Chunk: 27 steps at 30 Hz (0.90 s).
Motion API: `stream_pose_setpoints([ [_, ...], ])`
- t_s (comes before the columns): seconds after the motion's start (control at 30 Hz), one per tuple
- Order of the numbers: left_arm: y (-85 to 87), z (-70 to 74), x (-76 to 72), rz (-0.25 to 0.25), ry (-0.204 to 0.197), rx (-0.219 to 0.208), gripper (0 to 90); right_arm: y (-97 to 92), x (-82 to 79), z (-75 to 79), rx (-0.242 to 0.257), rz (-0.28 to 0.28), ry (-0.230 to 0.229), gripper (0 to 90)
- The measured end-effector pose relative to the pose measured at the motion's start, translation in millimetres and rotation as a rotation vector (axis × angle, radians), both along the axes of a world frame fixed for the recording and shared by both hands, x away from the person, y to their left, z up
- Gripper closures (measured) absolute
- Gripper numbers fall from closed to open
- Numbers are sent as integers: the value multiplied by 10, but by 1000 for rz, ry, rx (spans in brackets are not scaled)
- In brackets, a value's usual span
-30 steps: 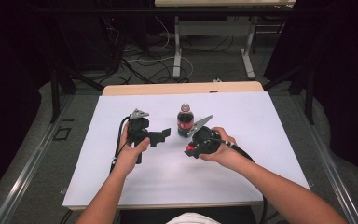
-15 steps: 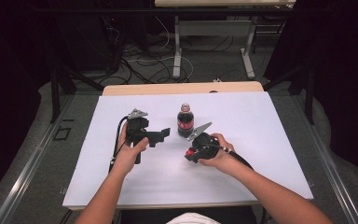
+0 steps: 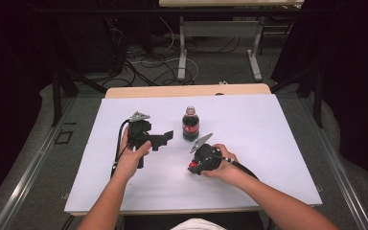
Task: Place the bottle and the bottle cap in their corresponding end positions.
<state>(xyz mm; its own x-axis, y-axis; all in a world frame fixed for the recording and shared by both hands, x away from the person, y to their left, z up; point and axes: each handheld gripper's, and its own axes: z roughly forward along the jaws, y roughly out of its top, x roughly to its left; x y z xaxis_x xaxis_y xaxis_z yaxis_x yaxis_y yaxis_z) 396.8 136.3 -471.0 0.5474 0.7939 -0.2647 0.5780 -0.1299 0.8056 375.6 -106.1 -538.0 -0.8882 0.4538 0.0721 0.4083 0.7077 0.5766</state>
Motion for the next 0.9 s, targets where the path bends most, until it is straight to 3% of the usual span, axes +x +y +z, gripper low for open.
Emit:
stream_pose_setpoints([
  [0.17, 10, 13, -4, 4, -1, -2, 8, 43, -18, -37, -18, 24, -19, 609],
  [0.3, 30, 9, 3, 7, -2, -7, 8, 38, 6, -60, -25, 26, -8, 597],
  [0.47, 46, -3, 11, 13, 4, -8, 8, 23, 18, -35, 2, 1, -15, 415],
  [0.63, 78, 3, 18, 6, 16, 0, 8, -41, 19, 61, 35, -27, -22, 364],
  [0.8, 132, 9, 25, 27, 13, -6, 8, -201, -13, 207, 108, -138, -4, 315],
  [0.83, 158, 19, 25, 25, 20, -1, 8, -241, -11, 215, 133, -151, -35, 285],
  [0.9, 196, 23, 32, 34, 12, 3, 8, -353, -11, 281, 131, -207, -53, 219],
])
